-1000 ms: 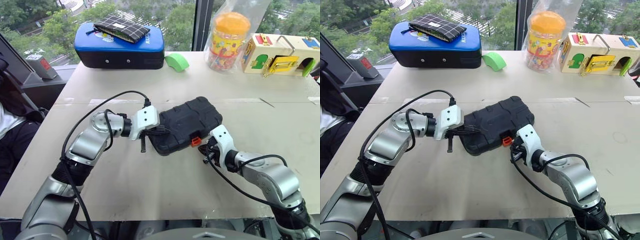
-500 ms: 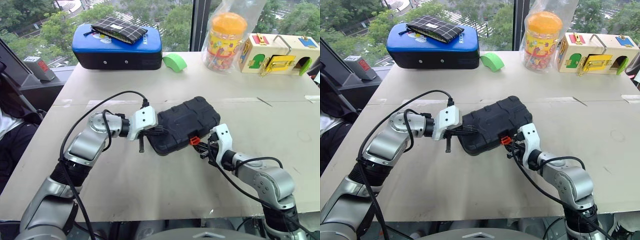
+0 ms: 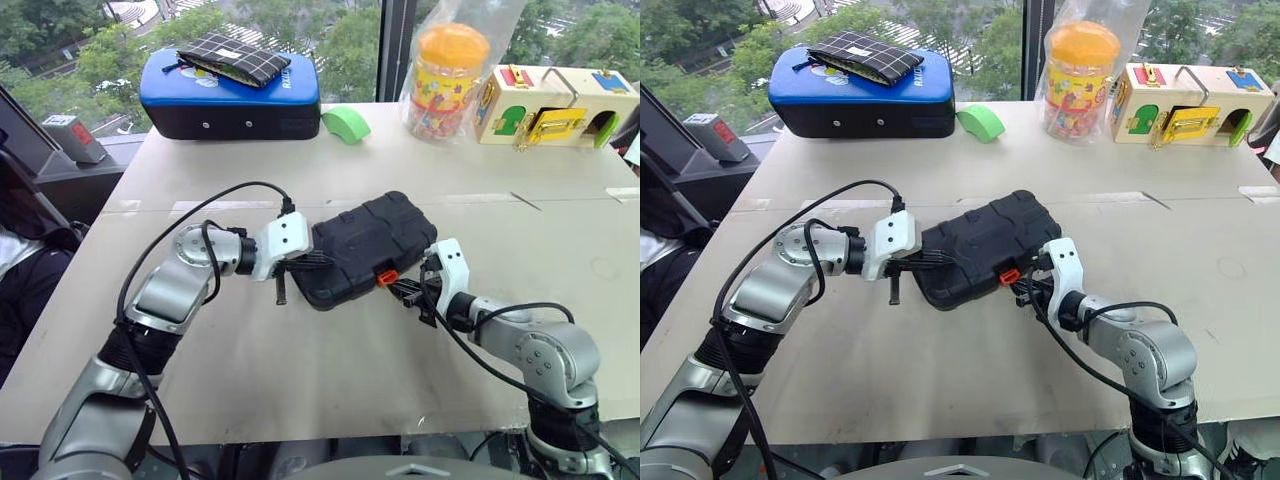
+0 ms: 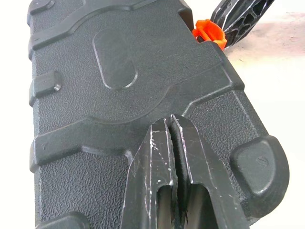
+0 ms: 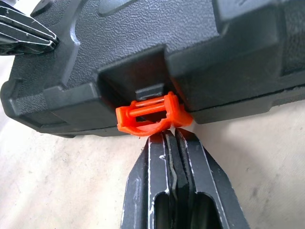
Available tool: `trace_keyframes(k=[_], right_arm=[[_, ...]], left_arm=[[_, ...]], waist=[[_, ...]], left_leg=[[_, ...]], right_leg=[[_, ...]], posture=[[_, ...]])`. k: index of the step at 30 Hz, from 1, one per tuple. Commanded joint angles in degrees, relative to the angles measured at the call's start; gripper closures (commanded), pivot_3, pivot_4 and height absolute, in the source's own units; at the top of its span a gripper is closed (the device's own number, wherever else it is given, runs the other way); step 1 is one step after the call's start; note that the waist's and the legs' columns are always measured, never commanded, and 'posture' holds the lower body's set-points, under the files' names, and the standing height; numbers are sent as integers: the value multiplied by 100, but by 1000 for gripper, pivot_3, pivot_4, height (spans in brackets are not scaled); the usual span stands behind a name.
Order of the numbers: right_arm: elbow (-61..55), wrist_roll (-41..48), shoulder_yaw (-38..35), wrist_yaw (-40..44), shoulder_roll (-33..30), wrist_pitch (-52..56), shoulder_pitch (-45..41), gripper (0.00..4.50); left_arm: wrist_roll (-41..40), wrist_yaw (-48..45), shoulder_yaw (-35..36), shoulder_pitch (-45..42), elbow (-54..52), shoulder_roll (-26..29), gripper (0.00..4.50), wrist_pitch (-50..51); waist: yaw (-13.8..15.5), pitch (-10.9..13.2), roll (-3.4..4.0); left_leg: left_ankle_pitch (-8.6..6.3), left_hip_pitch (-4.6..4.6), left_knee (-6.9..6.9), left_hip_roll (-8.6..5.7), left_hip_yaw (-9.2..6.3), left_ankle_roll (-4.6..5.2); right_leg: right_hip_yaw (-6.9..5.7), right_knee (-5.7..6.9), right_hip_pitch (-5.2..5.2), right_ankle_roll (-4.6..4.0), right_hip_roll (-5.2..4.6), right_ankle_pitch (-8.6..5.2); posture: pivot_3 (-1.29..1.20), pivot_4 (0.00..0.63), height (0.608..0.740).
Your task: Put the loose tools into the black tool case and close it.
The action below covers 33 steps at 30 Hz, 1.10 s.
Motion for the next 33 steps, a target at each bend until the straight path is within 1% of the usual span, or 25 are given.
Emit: trace_keyframes(k=[1, 4, 6, 7, 9, 10, 11, 12, 13, 14, 16, 18, 19, 20, 21, 22, 23, 24, 27, 28, 31, 33], right_arm=[[-658, 425, -180, 143, 258, -487, -608, 4500], [-832, 539, -307, 180, 220, -575, -644, 4500], [-1021, 790, -523, 166, 236, -564, -629, 4500], [-1177, 771, -504, 215, 96, -688, -601, 4500], [-1558, 470, -289, 273, -422, -958, -504, 4500], [-1626, 393, -320, 483, -507, -1410, -316, 4500], [-1664, 490, -334, 820, -768, -1594, -166, 4500], [-1743, 327, -306, 1003, -1104, -1861, 38, 4500], [-1775, 267, -390, 1186, -1398, -2015, 267, 4500], [-1792, 222, -500, 1326, -1676, -2120, 475, 3995], [-1814, 256, -978, 1776, -2201, -2473, 1015, 3295], [-1832, 181, -1513, 2211, -2662, -2806, 1674, 2271], [-1845, 139, -1706, 2371, -2827, -2944, 1955, 1853], [-1856, 157, -1972, 2552, -2948, -3086, 2273, 1283], [-1912, 194, -2414, 2862, -3046, -3253, 2788, 848], [-1948, 200, -2926, 3214, -3064, -3472, 3340, 240], [-1949, 228, -3426, 3568, -3037, -3671, 3861, 0], [-1931, 276, -3782, 3842, -3014, -3831, 4247, 0], [-1684, 449, -4504, 4425, -2932, -4347, 4845, 0], [-1594, 505, -4633, 4542, -2933, -4410, 4957, 0], [-1255, 159, -4813, 5116, -2848, -5067, 5484, 0], [-1068, 83, -4800, 5215, -2853, -5275, 5598, 0]], left_arm=[[347, -135, -514, 387, 176, 12, 4429, 191], [325, -112, -466, 435, 86, -7, 4429, 254], [281, -90, -401, 488, 23, -24, 4429, 297], [198, -47, -308, 535, -2, -79, 4429, 303], [-117, 225, 82, 674, -84, -355, 4429, 246], [-502, 400, 439, 755, -176, -579, 4429, 428], [-778, 497, 697, 809, -274, -701, 4429, 600], [-1060, 533, 911, 847, -400, -721, 4429, 946], [-1273, 582, 1153, 939, -552, -715, 4429, 1084], [-1523, 558, 1344, 1053, -724, -658, 4217, 1261], [-2080, 585, 1848, 1444, -1199, -555, 3683, 1586], [-2486, 527, 2277, 2003, -1717, -320, 2701, 1882], [-2633, 514, 2426, 2229, -1917, -223, 2266, 1977], [-2755, 564, 2581, 2455, -2120, -144, 1728, 2076], [-2862, 541, 2829, 2800, -2309, -14, 1280, 2144], [-2930, 520, 3130, 3151, -2425, 99, 714, 2200], [-2905, 452, 3383, 3519, -2482, 228, 236, 2198], [-2878, 375, 3551, 3805, -2516, 328, 81, 2155], [-2732, 311, 3796, 4333, -2602, 467, 81, 1897], [-2691, 323, 3818, 4416, -2634, 485, 81, 1830], [-2778, 283, 3847, 4595, -2673, 512, 81, 1823], [-2844, 286, 3796, 4608, -2659, 544, 81, 1871]], waist=[[-14, 0, 0], [-12, -6, 11], [18, -18, 0], [40, -21, -5], [54, -20, 5], [57, -18, 17], [58, -21, 15], [56, -18, 5], [57, -16, -1], [50, -12, -2], [45, -7, -2], [33, 1, -2], [38, 3, -1], [50, 4, -2], [69, 6, -3], [95, 15, -1], [145, 17, 0], [174, 18, 1], [207, 30, 2], [215, 37, -1], [262, 44, -12], [276, 43, -15]], left_leg=[[0, 5, -3, 0, 0, 0], [0, 19, -12, 0, 1, 0], [0, 20, -25, 0, -6, 0], [0, 17, -29, 1, -15, 0], [-1, 11, -30, 0, -29, -1], [-2, 3, -32, -4, -28, -2], [-2, -6, -39, -12, -19, -2], [-2, -14, -39, -12, -19, -2], [-2, -17, -38, -11, -20, 0], [-2, -30, -35, -10, -25, 0], [-3, -29, -36, -9, -25, 0], [-3, -30, -38, -4, -21, 0], [-3, -30, -39, -1, -21, 0], [-3, -31, -41, 0, -22, 1], [-3, -28, -44, 1, -24, 0], [-3, -27, -44, 1, -25, 0], [-3, -30, -43, 1, -25, 0], [-3, -25, -44, 1, -23, 0], [-4, -19, -45, 0, -15, 0], [-4, -15, -43, 0, -12, 0], [-4, -3, -37, 4, 5, -2], [-5, 2, -37, 8, 15, -3]], right_leg=[[7, 1, -1, 0, 2, 0], [22, 7, 0, 0, 7, 0], [14, 1, 0, 1, 7, -1], [8, -4, 0, 0, 7, -2], [1, -8, -4, 0, 3, -2], [2, -26, -5, 0, -1, -2], [5, -47, -5, 1, -12, -1], [4, -60, -4, 2, -14, -1], [2, -60, -4, 2, -14, -1], [2, -70, -6, 2, -13, -1], [-1, -73, -6, 2, -13, -1], [4, -75, -7, 2, -34, -1], [6, -75, -7, 2, -33, -1], [9, -77, -7, 2, -34, -1], [10, -80, -3, 2, -35, -1], [9, -80, -1, 2, -35, -1], [8, -80, -1, 1, -39, -1], [9, -83, 4, 2, -40, -2], [12, -87, 13, 1, -47, -2], [14, -87, 16, 0, -48, -2], [15, -99, 37, -24, -66, -16], [12, -104, 43, -25, -75, -17]], posture=[[0, 150, 740], [0, 150, 740], [0, 150, 740], [0, 150, 740], [0, 150, 740], [0, 150, 740], [0, 150, 740], [0, 150, 740], [0, 150, 740], [0, 150, 740], [0, 150, 740], [0, 150, 740], [0, 150, 740], [0, 150, 740], [0, 150, 740], [0, 150, 740], [0, 150, 740], [0, 150, 740], [0, 150, 740], [0, 150, 740], [0, 150, 740], [0, 150, 740]])
